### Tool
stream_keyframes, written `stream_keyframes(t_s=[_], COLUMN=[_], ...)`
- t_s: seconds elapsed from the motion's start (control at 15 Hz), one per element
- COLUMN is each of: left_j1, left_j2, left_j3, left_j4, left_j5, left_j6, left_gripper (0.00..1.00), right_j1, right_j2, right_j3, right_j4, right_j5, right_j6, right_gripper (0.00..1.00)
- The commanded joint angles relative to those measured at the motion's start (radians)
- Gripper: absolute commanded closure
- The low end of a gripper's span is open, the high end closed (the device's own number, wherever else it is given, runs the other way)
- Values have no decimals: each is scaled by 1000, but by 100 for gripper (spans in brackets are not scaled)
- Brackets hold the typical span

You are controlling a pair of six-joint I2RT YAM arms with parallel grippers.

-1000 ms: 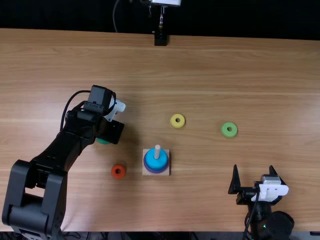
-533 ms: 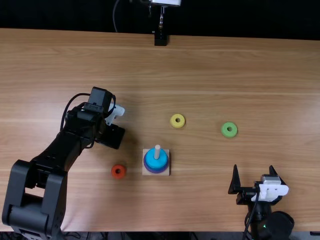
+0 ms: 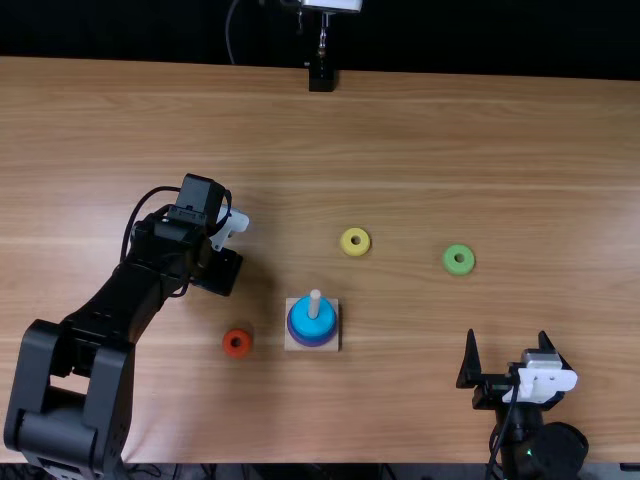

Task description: Build the Hanoi tower: stack the rings onto the peg from bottom to top in this color order: purple, dark blue, light blue, dark green, light green, yellow, orange.

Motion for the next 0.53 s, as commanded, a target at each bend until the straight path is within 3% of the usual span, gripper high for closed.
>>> stream_keyframes(t_s=[0.0, 0.13, 0.27, 0.47], left_j1=[-5, -6, -16, -17], left_j2=[16, 16, 6, -29], left_j3=[-22, -21, -6, 74], left_j4=[-2, 0, -2, -26], left_j5=[-4, -10, -24, -24], left_j6=[-47, -87, -87, -93], left_gripper=[96, 100, 100, 100], right_j1=[-6, -6, -6, -6], right_j2=[-13, -13, -13, -13], right_j3=[-30, -30, -30, -30], right_j4=[-3, -3, -5, -5], right_j5=[9, 9, 9, 9], right_j6=[-2, -2, -2, -2], right_gripper=[0, 0, 0, 0])
